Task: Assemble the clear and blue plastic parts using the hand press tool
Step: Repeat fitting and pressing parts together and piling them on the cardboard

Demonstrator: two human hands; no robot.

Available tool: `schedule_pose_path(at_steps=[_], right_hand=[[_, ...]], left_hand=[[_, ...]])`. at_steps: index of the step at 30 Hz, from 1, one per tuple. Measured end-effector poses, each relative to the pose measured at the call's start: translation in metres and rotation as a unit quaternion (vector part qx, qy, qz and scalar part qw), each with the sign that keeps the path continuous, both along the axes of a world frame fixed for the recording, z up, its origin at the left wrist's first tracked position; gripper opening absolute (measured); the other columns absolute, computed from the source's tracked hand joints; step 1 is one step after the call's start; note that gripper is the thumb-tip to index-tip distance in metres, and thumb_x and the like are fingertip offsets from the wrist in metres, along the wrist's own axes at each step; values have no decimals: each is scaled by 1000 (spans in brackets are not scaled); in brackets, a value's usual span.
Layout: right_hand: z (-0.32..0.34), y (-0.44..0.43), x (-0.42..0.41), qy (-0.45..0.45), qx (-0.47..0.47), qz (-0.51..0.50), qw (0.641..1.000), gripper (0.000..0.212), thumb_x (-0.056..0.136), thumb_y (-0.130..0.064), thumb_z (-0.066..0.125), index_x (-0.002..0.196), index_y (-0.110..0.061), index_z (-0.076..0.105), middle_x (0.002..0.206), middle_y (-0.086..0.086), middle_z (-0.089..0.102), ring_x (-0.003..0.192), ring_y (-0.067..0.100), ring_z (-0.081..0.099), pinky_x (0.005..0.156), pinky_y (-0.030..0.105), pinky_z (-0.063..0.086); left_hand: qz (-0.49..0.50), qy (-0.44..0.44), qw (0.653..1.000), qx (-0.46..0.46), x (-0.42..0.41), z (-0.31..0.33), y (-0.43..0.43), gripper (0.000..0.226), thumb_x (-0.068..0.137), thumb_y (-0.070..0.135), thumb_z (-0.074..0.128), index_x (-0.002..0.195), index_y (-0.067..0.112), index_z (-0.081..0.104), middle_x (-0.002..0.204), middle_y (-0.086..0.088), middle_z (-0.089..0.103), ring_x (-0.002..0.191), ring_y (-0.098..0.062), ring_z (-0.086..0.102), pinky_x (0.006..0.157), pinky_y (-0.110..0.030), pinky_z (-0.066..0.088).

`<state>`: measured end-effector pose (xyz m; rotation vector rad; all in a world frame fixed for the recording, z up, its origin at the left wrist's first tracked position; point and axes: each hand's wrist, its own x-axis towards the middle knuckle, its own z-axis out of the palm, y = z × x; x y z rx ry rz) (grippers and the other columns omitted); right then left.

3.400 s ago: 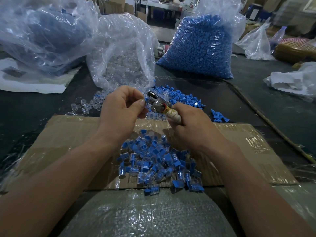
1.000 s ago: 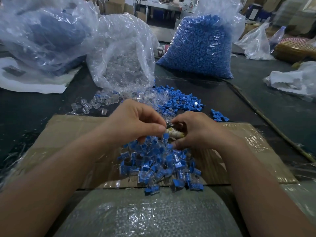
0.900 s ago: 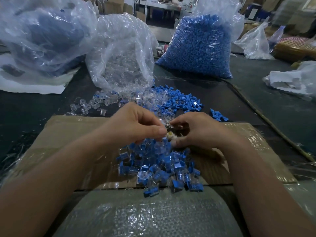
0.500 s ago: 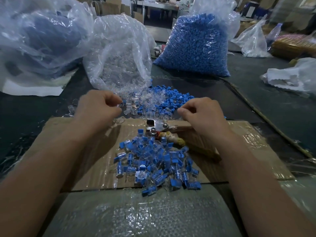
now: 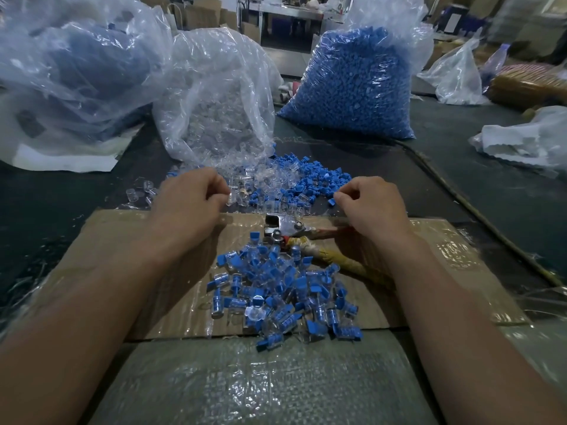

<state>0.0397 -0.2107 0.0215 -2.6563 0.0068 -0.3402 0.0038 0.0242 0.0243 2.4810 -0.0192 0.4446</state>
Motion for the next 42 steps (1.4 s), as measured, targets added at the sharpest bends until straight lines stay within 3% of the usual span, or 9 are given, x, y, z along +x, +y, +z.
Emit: schedule_pose_path(at_steps=[4,10,14,19,23,26,29,35,42], right_hand=[[-5,-2,7,22,-24,16,999,21,91,-21,55,109,-20,65,107,0,63,92,12,53,80,33,46],[-10,1,15,57,-84,47,994,31,92,-23,52,122,-22,59,122,8,52,108,24,49,90,36,40],[-10,1,14,75,-82,54,992,21,89,-22,57,108,-20,66,111,3,61,88,12,46,78,29,40],[-9,1,11,57,-79,47,994,13,87,-19,60,97,-19,68,102,1,64,91,16,53,86,38,46],[-6,3,7,-4,6,62,998,21,85,-9,61,105,-16,61,101,-1,59,86,8,49,78,21,42],[6,13,-9,-52,149,102,982,22,79,-7,69,88,-25,61,85,-11,60,73,0,54,65,6,44],[17,29,-32,-81,249,170,950,31,74,-5,73,80,-33,60,78,-15,60,70,-6,58,69,5,46],[16,53,-51,-99,232,241,937,25,74,0,71,96,-12,69,81,-18,59,76,-6,59,71,5,46],[13,55,-53,-142,166,255,942,22,74,-4,74,95,-8,70,82,-3,63,74,3,60,72,12,49]], left_hand=[[-45,20,988,-145,-11,11,-12,19,89,10,57,77,24,53,78,4,63,73,-5,60,58,-12,40],[-95,31,967,-235,-20,22,-32,19,86,7,59,76,22,54,72,1,65,57,2,60,49,-8,43],[-86,41,937,-335,-28,7,-39,17,83,5,63,75,18,56,70,-1,67,55,-1,62,50,-11,46],[-57,43,916,-394,-26,2,-29,15,83,4,63,78,15,57,61,2,68,51,-3,62,45,-15,48],[-57,28,920,-386,-25,1,-34,17,83,3,63,77,17,57,64,2,67,52,-1,61,45,-12,45],[-69,12,935,-347,-26,-1,-36,19,83,4,63,75,20,56,68,4,67,56,-1,63,50,-10,46],[-72,-12,944,-323,-27,0,-37,19,83,7,63,74,22,56,68,6,67,57,0,63,50,-8,44],[-75,-23,950,-302,-28,1,-37,18,81,9,67,73,23,57,68,3,68,57,-4,64,50,-9,44],[-92,-29,957,-275,-31,0,-41,25,79,5,69,71,27,59,67,4,68,59,-7,66,57,-16,53]])
